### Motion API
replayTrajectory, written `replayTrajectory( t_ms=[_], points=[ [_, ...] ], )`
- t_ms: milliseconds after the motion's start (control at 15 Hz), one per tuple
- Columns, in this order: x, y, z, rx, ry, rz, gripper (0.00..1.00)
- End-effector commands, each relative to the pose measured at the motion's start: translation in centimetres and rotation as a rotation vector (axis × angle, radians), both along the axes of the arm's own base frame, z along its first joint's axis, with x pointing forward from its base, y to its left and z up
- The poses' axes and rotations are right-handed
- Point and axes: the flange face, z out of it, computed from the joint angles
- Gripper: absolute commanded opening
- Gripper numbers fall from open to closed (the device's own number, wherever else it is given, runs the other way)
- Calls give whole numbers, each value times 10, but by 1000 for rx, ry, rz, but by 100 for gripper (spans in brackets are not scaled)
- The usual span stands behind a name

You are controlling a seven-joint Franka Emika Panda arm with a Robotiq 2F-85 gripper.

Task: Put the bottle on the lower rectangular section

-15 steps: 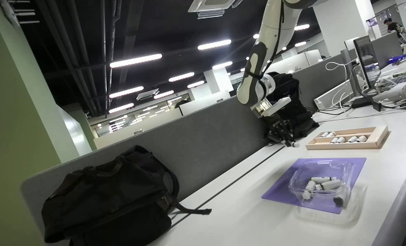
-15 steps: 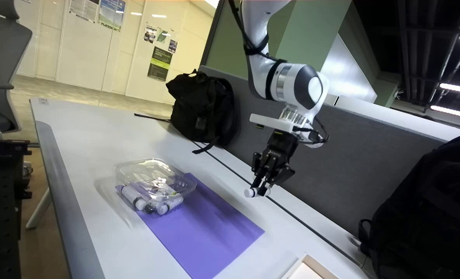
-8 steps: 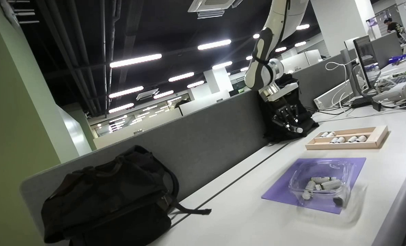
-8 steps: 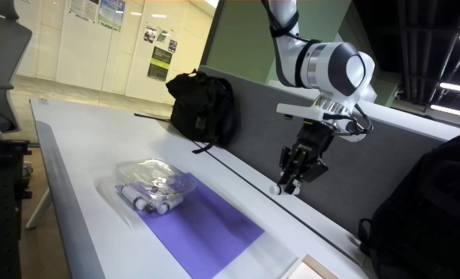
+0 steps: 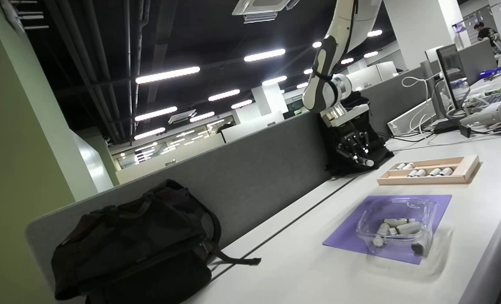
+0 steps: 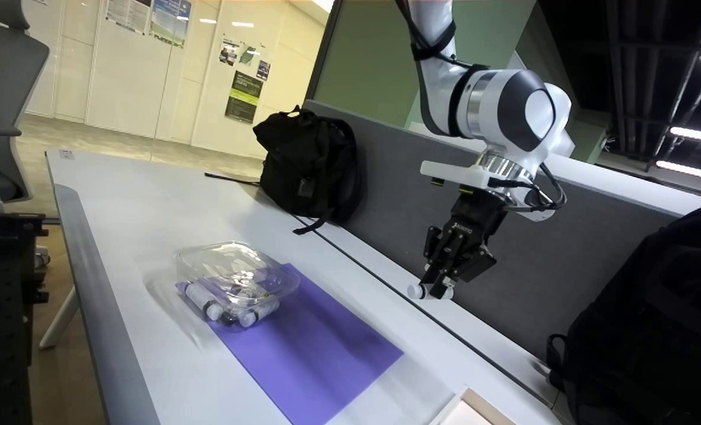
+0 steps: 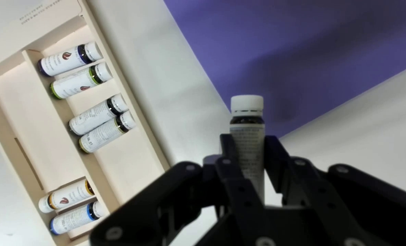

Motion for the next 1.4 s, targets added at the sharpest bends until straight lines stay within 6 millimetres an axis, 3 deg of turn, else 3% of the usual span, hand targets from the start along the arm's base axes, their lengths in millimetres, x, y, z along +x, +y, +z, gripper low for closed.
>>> replayTrajectory(
  t_ms=[0,333,600,867,1333],
  points=[
    [-8,-69,-5,80,-46,-169,7],
    [-32,-172,-24,191,-135,-427,7],
    [-43,-222,-38,303,-213,-632,7],
    [-35,-232,-59,398,-283,-790,7],
    [-24,-207,-90,426,-249,-868,7]
  ],
)
